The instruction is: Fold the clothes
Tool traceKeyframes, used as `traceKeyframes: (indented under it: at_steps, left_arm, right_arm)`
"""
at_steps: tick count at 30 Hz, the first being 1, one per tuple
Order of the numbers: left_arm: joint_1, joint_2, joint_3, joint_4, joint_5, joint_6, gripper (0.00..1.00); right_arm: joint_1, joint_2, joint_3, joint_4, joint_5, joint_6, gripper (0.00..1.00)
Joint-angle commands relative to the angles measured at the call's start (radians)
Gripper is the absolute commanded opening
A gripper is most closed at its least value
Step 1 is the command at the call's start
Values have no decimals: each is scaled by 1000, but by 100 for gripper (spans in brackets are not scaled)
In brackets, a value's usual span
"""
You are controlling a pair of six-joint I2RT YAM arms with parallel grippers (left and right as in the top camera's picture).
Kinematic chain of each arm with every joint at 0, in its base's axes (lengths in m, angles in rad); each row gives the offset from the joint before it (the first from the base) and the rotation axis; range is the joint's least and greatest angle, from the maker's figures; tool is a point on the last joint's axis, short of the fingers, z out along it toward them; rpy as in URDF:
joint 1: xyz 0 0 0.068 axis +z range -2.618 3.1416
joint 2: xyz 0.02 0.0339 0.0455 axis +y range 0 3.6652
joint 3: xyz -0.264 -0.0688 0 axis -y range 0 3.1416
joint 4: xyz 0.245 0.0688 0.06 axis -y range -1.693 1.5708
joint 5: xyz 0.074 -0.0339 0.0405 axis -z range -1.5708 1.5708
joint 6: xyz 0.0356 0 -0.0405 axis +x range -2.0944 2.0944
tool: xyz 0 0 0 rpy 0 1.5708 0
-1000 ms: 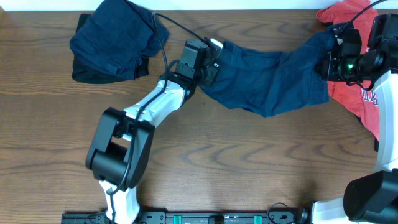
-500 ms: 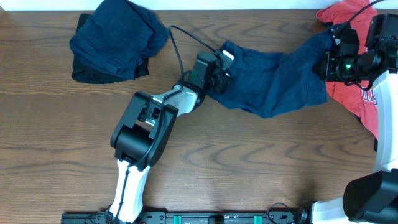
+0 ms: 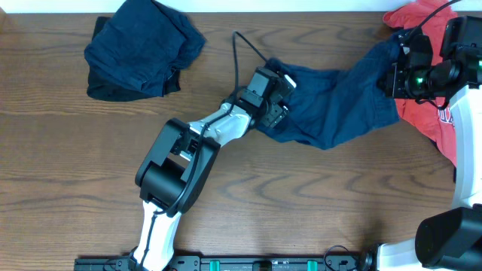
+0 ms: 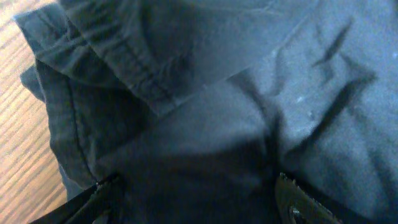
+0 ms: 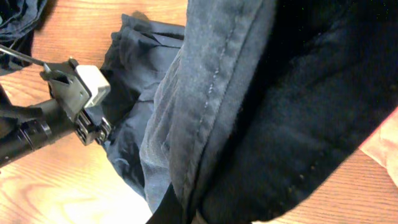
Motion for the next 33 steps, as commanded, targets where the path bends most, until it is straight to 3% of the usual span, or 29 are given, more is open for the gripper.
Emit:
traceKeyframes:
  at_steps: [1,5,10,12,15,18,21,27,33]
  left_arm:
    - [-10,60,-43,-106,-97,76,79]
    - [-17,52,37,-282,-97,45,79]
    - [-19,52,198,-614,-92,-94,79]
    - [-19,52,230,-671,-86,-175,79]
    - [-19,52,244,-703,55,-241,79]
    - [-19,52,241,-710,205,-298,60]
    - [-19,52,241,-697,219,-383,48]
    - [-19,52,241,-647,219,-479,32]
    - [-19,52,241,-643,219,-500,19]
  right_arm:
    - [20,-18,12,5,-16,11,1]
    - [23,-18,12,2,-14,11,1]
    - [25,-18,12,-3,-15,11,1]
    - [31,-18,12,-1,-15,11,1]
    - [44,-18,12,8,-16,11,1]
    - [68,-18,12,26,-30,11,1]
    - [102,-18,12,56,-95,-13,1]
    - [241,-18,12,111,-145,-18,1]
    - [394,21,12,178,-59,74,1]
